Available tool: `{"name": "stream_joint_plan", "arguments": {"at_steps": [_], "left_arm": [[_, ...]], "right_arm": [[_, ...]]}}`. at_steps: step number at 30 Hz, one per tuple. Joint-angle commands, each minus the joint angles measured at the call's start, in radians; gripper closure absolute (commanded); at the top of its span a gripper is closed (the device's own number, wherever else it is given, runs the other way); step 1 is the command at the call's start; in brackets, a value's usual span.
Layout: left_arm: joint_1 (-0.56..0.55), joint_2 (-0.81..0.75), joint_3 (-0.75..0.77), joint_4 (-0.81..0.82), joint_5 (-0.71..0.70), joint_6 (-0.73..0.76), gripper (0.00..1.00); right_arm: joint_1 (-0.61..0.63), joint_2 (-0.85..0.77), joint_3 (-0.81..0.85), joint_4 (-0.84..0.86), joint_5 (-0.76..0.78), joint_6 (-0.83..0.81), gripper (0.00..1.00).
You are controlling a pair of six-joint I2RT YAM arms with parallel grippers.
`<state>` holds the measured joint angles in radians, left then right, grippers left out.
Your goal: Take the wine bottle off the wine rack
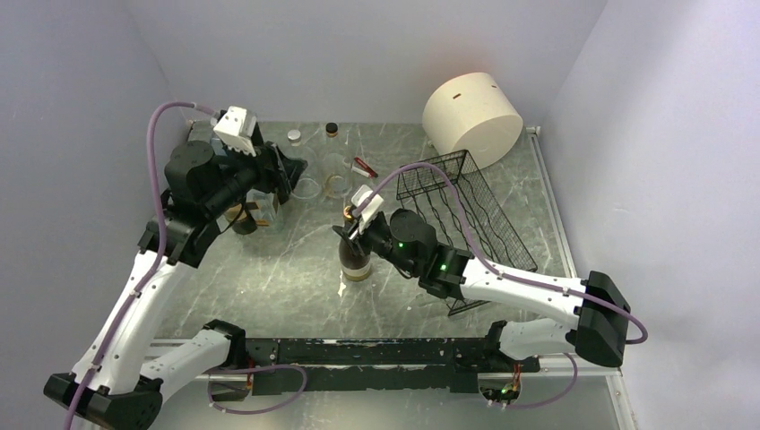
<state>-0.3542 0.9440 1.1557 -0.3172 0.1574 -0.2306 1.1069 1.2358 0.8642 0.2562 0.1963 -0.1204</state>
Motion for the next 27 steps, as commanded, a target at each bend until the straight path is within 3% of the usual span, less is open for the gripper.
{"name": "stream_joint_plan", "arguments": {"at_steps": [1,5,8,12,14,15,22,27], "left_arm": [[0.008,0.026,0.079,-0.144,0.151,-0.068,0.18],[0.006,0.01,0.102,-0.16,0.212,-0.103,0.14],[0.004,0.009,0.115,-0.152,0.246,-0.175,0.08],[-0.025,0.032,0.158,-0.197,0.233,-0.187,0.09],[-0.056,0.033,0.157,-0.2,0.208,-0.187,0.09],[-0.075,0.033,0.151,-0.197,0.194,-0.189,0.09],[-0.323,0.059,0.123,-0.172,0.009,-0.189,0.06],[-0.493,0.095,0.156,-0.257,-0.249,-0.17,0.05]], "right_arm": [[-0.016,-0.009,-0.013,0.121,0.019,-0.02,0.64],[-0.019,0.007,-0.003,0.11,0.018,-0.036,0.45],[-0.02,-0.003,-0.004,0.098,0.016,-0.038,0.35],[-0.021,-0.047,-0.018,0.05,0.007,-0.043,0.23],[-0.021,-0.088,-0.032,0.014,-0.024,-0.057,0.03],[-0.02,-0.124,-0.046,0.0,-0.041,-0.075,0.0],[-0.021,-0.375,-0.147,-0.141,-0.137,-0.168,0.0],[-0.02,-0.55,-0.174,-0.276,-0.103,-0.167,0.0]]}}
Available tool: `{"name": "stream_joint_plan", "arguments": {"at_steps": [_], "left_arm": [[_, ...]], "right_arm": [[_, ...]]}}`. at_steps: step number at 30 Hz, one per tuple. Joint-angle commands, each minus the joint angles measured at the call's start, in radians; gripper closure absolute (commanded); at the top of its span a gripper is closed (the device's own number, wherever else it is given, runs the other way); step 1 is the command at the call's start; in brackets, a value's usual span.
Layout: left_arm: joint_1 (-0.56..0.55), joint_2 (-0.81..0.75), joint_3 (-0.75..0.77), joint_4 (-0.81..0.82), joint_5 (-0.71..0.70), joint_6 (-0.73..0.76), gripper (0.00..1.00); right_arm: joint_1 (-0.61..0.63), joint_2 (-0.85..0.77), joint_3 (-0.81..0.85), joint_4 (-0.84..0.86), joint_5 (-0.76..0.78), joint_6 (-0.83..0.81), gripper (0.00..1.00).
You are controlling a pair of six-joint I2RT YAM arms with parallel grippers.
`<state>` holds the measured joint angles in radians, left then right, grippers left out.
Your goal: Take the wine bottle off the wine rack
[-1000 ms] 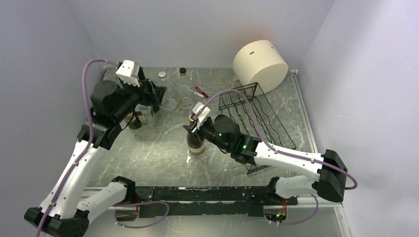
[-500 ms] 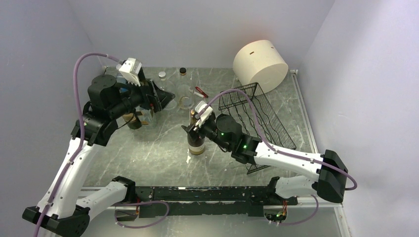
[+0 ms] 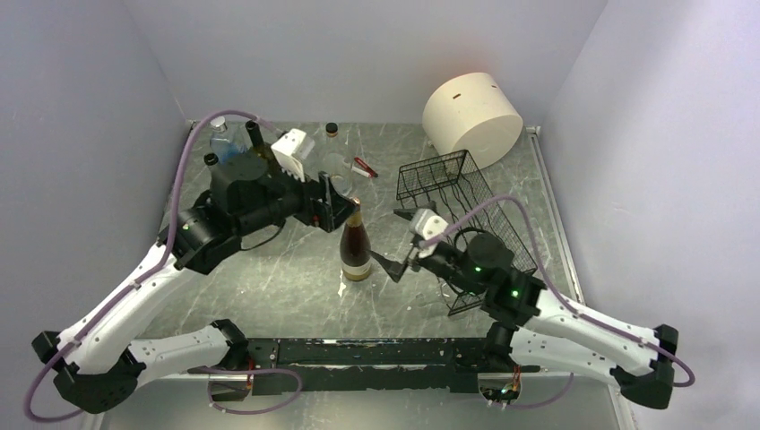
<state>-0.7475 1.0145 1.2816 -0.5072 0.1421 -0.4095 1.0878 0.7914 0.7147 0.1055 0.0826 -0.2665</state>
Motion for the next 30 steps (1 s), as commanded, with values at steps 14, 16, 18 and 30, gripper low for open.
{"name": "stream_joint_plan", "arguments": {"at_steps": [14,16,18,30], "left_arm": [[-0.326,0.268,0.142,-0.187,-0.627,-0.002,0.19],[-0.326,0.295,0.151,-0.228,-0.683,-0.036,0.21],[-0.327,0.314,0.156,-0.246,-0.701,-0.058,0.23],[-0.319,0.344,0.179,-0.281,-0.698,-0.123,0.73]], "right_arm": [[-0.002,-0.279,-0.095,-0.153,0.241,0.068,0.0],[-0.002,-0.268,-0.088,-0.172,0.235,0.058,0.0],[-0.001,-0.267,-0.089,-0.184,0.24,0.048,0.0],[-0.002,-0.254,-0.107,-0.142,0.318,0.112,0.0]]}}
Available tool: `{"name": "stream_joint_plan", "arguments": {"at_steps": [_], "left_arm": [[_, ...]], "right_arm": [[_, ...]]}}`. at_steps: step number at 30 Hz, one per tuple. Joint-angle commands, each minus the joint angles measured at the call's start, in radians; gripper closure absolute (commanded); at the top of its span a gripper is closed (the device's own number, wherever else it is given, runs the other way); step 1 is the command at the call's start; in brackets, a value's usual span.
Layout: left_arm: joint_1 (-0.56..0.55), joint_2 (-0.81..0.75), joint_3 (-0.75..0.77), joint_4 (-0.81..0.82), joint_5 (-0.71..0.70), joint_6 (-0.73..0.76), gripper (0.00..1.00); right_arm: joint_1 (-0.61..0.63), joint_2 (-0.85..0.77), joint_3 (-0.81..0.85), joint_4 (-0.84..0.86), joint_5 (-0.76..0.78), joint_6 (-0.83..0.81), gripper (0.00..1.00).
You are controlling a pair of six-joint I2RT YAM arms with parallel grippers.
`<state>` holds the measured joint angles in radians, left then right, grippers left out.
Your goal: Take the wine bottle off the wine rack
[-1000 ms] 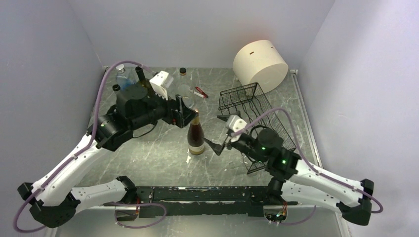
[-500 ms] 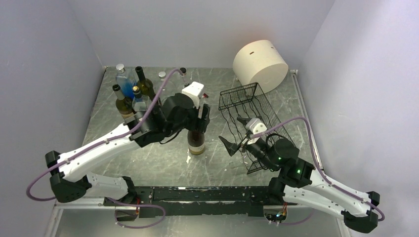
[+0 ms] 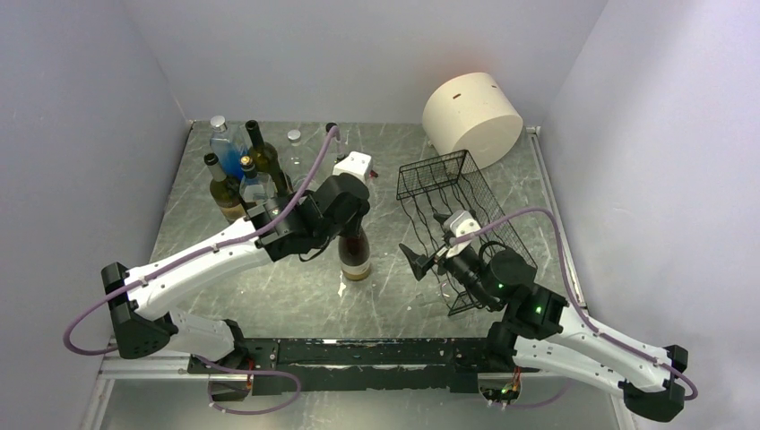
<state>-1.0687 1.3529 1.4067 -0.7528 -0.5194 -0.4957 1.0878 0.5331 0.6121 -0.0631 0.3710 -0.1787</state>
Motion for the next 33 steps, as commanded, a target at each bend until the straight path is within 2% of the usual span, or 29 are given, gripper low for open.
{"name": "stream_joint_plan", "arguments": {"at_steps": [1,4,9,13,18,28,33], "left_arm": [[0.012,0.005,0.058,-0.031,-0.025,-0.026,0.8],[0.056,0.021,0.103,-0.041,0.008,0.014,0.93],[0.145,0.056,0.214,-0.1,-0.008,0.072,0.93],[0.28,0.043,0.276,-0.079,0.072,0.111,0.93],[0.376,0.036,0.316,-0.026,0.103,0.192,0.93],[0.578,0.112,0.317,0.066,0.2,0.277,0.93],[0.634,0.127,0.286,0.137,0.225,0.302,0.93]], "right_arm": [[-0.003,0.007,-0.002,0.019,0.034,0.023,0.0],[-0.002,0.005,0.002,0.006,0.042,0.025,0.0],[-0.002,-0.003,0.007,-0.008,0.042,0.034,0.0],[-0.002,-0.014,-0.004,-0.001,0.031,0.039,0.0],[-0.001,-0.017,-0.01,-0.007,0.035,0.048,0.0],[-0.002,-0.009,0.002,-0.052,0.046,0.074,0.0],[-0.002,-0.012,0.01,-0.082,0.06,0.089,0.0]]}}
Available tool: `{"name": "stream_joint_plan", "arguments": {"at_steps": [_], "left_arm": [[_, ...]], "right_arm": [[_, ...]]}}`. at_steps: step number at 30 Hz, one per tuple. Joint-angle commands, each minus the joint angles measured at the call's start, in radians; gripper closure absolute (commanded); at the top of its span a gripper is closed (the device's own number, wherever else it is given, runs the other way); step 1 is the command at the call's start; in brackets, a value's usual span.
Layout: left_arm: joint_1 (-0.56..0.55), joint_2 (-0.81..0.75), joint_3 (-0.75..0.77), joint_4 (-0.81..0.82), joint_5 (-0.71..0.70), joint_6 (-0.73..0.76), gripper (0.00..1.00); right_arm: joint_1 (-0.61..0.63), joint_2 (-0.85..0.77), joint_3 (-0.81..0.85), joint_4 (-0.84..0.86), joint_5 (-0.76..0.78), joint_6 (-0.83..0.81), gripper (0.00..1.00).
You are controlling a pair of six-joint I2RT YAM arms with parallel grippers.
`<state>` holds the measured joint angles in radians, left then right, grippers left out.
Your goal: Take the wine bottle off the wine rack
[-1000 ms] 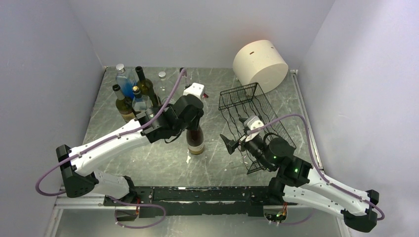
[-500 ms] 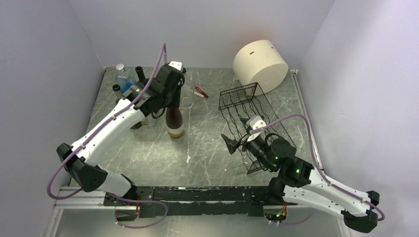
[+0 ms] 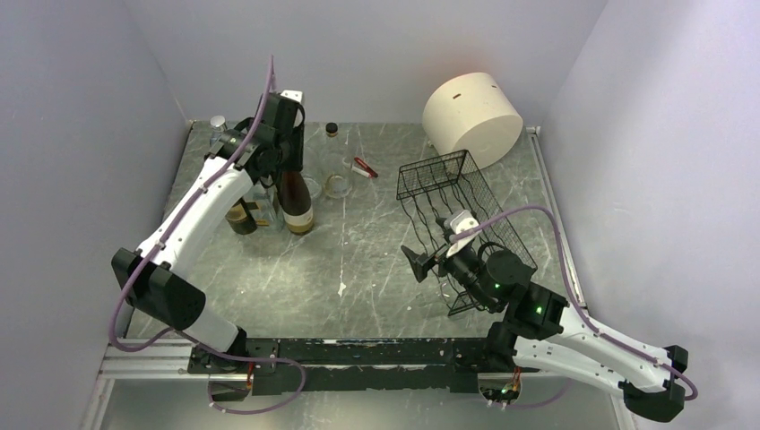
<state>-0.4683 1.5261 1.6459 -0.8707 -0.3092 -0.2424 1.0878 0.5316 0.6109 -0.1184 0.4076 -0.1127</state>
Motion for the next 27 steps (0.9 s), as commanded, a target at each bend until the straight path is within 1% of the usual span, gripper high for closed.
{"name": "stream_joint_plan", "arguments": {"at_steps": [1,8,12,17,18,20,23,27], "left_arm": [[0.039,-0.044,0.042,0.266,0.017,0.048,0.93],[0.056,-0.024,0.033,0.301,0.007,0.062,0.93],[0.057,-0.043,0.006,0.321,0.005,0.068,0.93],[0.057,-0.06,-0.008,0.298,-0.008,0.083,0.93],[0.057,-0.069,-0.021,0.303,-0.007,0.086,0.9],[0.057,-0.084,-0.046,0.309,-0.003,0.087,0.79],[0.057,-0.097,-0.063,0.306,0.008,0.084,0.6],[0.058,-0.136,-0.096,0.327,0.013,0.087,0.37]], "right_arm": [[-0.002,-0.012,0.013,-0.033,0.026,0.024,0.0],[-0.002,-0.002,0.027,-0.054,0.045,0.024,0.0],[-0.002,0.012,0.031,-0.056,0.046,0.028,0.0],[-0.002,0.028,0.028,-0.048,0.042,0.037,0.0],[-0.001,0.031,0.029,-0.047,0.042,0.039,0.0],[-0.001,0.036,0.031,-0.041,0.04,0.043,0.0],[-0.001,0.048,0.039,-0.035,0.05,0.054,0.0],[-0.003,0.076,0.062,-0.04,0.114,0.085,0.0]]}}
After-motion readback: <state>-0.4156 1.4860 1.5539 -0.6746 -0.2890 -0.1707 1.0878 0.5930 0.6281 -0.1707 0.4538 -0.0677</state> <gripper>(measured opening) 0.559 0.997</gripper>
